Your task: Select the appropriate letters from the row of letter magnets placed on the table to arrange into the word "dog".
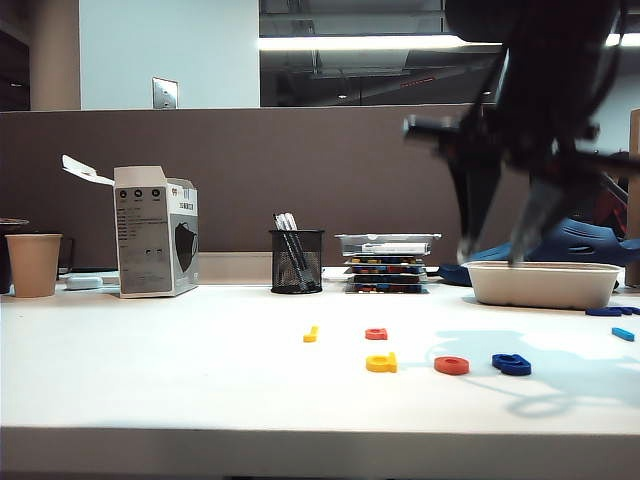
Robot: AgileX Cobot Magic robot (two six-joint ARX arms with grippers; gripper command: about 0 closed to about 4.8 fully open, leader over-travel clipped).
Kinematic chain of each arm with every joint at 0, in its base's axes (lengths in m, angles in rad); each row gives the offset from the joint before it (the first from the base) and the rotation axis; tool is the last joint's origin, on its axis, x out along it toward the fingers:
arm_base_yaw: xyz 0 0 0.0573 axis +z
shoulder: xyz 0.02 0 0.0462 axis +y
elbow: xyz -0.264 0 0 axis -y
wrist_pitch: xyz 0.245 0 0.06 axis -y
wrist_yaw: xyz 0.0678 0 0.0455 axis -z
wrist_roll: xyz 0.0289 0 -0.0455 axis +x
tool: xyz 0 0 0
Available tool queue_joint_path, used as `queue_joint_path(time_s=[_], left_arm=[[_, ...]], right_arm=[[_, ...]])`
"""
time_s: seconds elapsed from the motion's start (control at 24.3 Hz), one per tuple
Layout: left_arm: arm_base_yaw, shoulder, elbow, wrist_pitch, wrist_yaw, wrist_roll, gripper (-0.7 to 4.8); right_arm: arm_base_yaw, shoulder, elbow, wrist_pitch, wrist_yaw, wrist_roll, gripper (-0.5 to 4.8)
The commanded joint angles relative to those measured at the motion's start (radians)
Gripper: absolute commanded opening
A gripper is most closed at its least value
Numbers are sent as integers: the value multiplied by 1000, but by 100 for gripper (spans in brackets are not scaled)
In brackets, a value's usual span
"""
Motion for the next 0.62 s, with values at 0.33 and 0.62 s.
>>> queue_joint_path(time_s=[0.33,0.62], left_arm=[[-1,-2,2,-1,-3,5,-5],[-1,-2,2,6,-4,5,-6]], right_arm=[[-25,-249,166,-64,113,-175,89],[-41,-510,179,-68,283,-301,-7]])
